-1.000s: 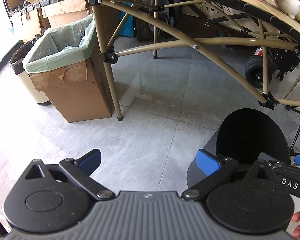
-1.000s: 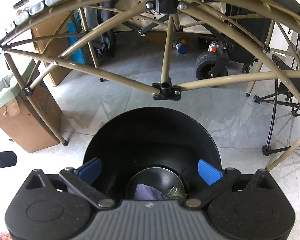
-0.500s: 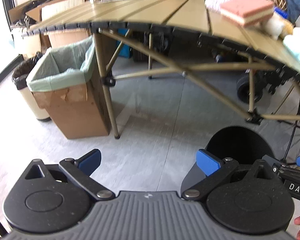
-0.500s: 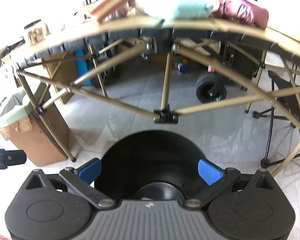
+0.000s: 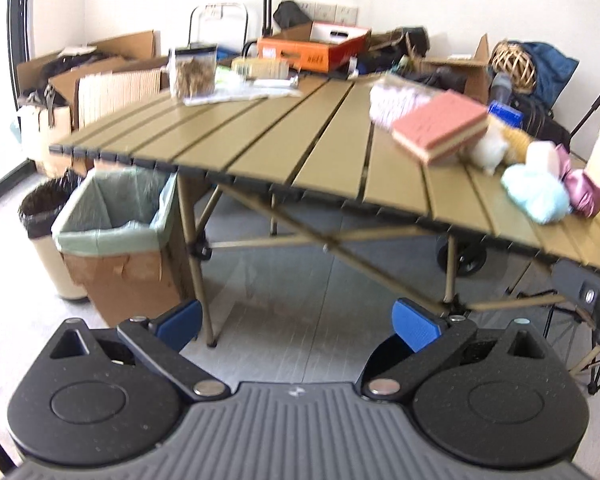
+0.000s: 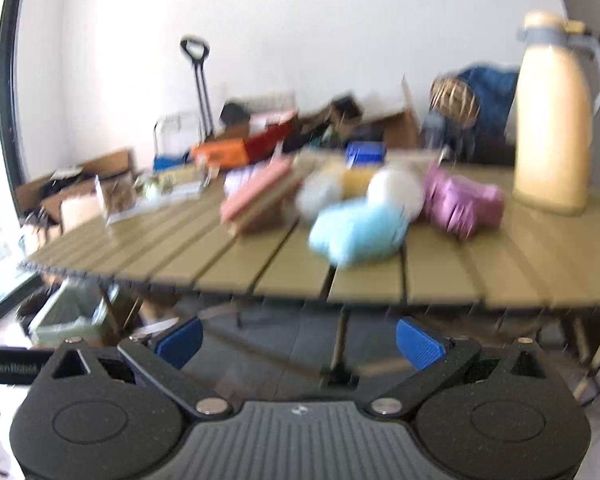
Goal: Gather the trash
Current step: 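Move both tools back up toward the items on the table, then grasp the blue plush with the right tool while the left tool grasps the pink sponge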
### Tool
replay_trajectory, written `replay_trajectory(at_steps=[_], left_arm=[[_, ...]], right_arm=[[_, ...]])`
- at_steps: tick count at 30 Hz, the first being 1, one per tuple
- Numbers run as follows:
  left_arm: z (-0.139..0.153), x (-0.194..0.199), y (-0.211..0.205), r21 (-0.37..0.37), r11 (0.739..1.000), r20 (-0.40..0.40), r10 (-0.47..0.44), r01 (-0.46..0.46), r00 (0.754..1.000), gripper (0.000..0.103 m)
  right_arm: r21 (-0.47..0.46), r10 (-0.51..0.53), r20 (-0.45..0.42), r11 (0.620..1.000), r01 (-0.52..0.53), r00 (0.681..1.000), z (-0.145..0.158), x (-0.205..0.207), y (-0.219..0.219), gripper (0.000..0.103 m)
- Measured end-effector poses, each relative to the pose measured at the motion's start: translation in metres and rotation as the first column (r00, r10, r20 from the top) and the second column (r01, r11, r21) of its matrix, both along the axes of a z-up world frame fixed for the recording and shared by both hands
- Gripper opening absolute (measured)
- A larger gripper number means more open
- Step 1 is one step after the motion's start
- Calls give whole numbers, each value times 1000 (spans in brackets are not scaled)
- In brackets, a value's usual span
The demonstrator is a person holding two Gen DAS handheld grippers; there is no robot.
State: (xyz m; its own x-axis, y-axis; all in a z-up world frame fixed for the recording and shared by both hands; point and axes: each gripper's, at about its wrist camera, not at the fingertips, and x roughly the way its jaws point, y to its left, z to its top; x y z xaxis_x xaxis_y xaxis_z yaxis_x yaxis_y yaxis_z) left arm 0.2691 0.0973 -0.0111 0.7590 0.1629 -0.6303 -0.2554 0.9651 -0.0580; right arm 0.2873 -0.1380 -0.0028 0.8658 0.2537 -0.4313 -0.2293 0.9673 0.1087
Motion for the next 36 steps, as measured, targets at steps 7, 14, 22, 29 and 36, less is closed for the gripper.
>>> replay_trajectory(at_steps=[7, 14, 22, 29, 36], left_arm=[[24, 13, -9, 11, 1000, 68, -13, 12, 998, 103], [42, 40, -11, 15, 1000, 112, 6, -8, 994, 103], [58, 80, -11, -2, 1000, 140, 23, -23, 990, 103], [59, 115, -21, -2, 1000, 139, -15, 15, 990, 103], [53, 141, -25, -12, 998, 134, -55, 57, 990, 103]], right_arm=[[4, -43, 106, 999, 43, 993, 28, 18, -9, 103], [-59, -47, 158, 997, 57, 986, 29, 56, -3, 103], [-88, -84, 103, 992, 94, 991, 6, 103, 7, 103], [-93, -113, 100, 988, 122, 989, -9, 125, 8, 103], [-89, -127, 67, 987, 133, 990, -17, 138, 9, 103]])
